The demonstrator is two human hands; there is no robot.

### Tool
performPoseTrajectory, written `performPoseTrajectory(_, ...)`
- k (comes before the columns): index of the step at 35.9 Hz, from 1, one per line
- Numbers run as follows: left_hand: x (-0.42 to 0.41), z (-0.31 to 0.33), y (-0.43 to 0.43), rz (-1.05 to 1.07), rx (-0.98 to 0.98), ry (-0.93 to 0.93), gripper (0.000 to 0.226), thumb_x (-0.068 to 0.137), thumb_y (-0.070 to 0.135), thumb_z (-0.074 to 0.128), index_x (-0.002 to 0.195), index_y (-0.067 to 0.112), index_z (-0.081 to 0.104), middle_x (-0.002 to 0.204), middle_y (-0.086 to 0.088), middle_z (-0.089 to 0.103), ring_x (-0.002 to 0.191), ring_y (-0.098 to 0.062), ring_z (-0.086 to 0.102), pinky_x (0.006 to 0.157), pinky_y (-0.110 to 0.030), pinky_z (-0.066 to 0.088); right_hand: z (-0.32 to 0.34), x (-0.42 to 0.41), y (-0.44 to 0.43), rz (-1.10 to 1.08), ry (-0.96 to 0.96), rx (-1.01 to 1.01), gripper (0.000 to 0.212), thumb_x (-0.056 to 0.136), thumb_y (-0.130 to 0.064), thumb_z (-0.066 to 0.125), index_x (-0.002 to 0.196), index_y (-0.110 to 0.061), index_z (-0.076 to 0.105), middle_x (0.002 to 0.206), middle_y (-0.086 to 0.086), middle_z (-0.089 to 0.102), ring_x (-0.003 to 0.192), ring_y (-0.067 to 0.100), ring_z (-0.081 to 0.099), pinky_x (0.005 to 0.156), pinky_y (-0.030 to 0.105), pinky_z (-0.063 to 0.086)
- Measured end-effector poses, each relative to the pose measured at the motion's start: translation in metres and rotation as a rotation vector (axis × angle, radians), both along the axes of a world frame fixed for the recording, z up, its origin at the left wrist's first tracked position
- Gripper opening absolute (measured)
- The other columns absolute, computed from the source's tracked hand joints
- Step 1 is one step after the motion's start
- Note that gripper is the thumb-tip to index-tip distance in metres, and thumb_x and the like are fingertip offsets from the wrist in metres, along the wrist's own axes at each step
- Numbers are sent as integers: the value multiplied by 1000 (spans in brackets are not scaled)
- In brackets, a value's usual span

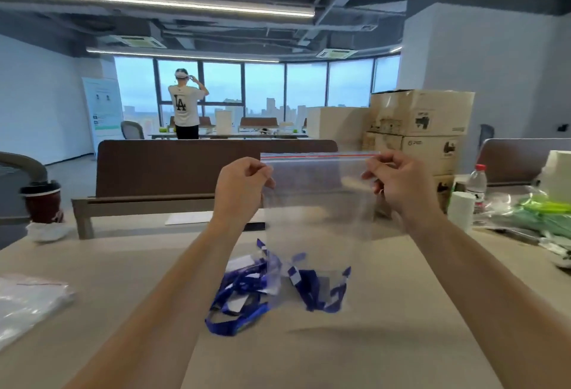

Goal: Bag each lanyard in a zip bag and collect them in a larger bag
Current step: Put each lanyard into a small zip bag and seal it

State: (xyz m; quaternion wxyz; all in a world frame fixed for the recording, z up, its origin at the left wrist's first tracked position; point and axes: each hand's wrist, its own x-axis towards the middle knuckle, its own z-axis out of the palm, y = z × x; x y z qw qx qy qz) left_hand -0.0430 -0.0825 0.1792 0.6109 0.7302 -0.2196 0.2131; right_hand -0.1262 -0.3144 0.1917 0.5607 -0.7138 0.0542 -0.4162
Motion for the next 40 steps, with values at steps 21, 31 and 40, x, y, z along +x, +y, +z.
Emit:
performPoseTrajectory(21, 2, -39, -179, -182, 55, 133, 15, 95, 12, 59, 85, 6, 69, 74, -7, 72, 43, -9, 54, 43, -18, 45, -38, -22, -165, -220, 189, 47, 11, 92, -17, 65, 81, -14, 65, 74, 8, 74, 46, 14, 57, 45, 23, 41)
performPoseTrajectory(31, 83, -101, -237, -182, 114, 358, 11, 85, 6, 61, 88, 16, 59, 68, -11, 69, 63, -26, 68, 71, -45, 61, -113, 54, -211, -63, 358, 127, 16, 88, -12, 71, 98, -19, 61, 96, 10, 73, 68, 17, 70, 57, 28, 48)
performPoseTrajectory(40, 132, -170, -258, -247, 244, 456, 59, 82, 11, 69, 137, 13, 48, 87, -1, 63, 85, -33, 71, 84, -56, 56, -173, 106, -234, -27, 410, 236, 45, 90, -3, 66, 131, -7, 51, 96, 3, 67, 77, 20, 67, 62, 29, 52)
